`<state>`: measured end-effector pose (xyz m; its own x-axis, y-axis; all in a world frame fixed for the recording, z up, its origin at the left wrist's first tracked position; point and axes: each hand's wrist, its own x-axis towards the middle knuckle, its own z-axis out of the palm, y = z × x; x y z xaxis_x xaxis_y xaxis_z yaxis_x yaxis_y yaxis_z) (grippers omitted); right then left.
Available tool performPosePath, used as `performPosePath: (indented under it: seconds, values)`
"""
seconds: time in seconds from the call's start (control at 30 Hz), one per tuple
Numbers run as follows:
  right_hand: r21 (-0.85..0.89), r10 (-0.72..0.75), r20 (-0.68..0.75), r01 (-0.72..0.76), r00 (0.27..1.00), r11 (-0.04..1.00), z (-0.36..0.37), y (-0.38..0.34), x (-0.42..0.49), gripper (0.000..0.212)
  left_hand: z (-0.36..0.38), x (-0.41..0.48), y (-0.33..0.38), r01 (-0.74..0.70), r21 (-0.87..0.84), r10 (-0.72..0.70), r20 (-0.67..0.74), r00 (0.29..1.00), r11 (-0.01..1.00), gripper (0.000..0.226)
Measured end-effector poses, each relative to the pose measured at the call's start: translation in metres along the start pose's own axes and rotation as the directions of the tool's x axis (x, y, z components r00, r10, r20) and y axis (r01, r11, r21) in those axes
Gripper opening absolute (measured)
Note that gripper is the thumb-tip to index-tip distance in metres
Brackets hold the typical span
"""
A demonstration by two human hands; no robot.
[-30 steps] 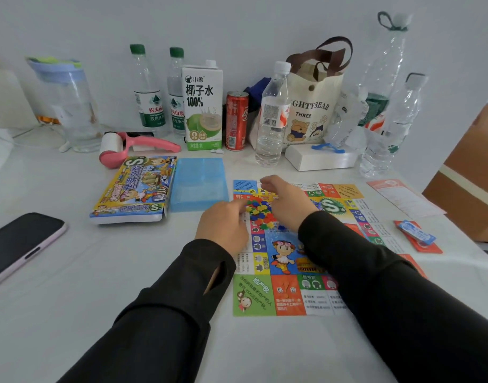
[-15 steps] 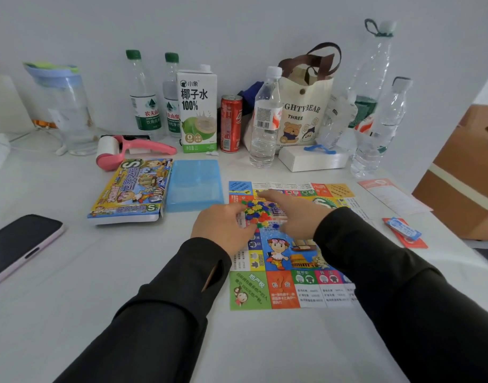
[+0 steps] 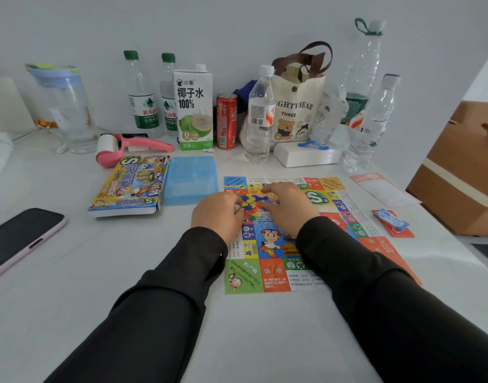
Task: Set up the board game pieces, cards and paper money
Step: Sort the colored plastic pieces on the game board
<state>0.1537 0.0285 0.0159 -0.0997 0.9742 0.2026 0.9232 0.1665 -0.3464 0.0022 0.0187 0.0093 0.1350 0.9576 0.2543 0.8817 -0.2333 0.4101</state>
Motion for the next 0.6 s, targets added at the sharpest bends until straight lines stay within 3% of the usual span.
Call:
performPosePath:
  seconds: [0.2, 0.43, 0.6]
  values:
    - [-0.038, -0.029, -0.102, 0.025, 0.994, 0.999, -0.012, 0.007, -0.030, 0.038, 0.003, -0.017, 0.016, -0.005, 0.040, 0.006, -0.010, 1.000, 0.999, 0.027]
    - [-0.124, 0.306, -0.040, -0.308, 0.951, 0.943, -0.026, 0.017, -0.057, 0.037, 0.007, -0.036, 0.033, -0.055, 0.208, 0.043, 0.060, 0.997, 0.977, 0.024]
    - [-0.127, 0.317, 0.011, -0.313, 0.948, 0.941, -0.028, 0.024, -0.065, 0.036, 0.008, -0.040, 0.036, -0.011, 0.234, -0.008, 0.079, 0.997, 0.972, 0.025]
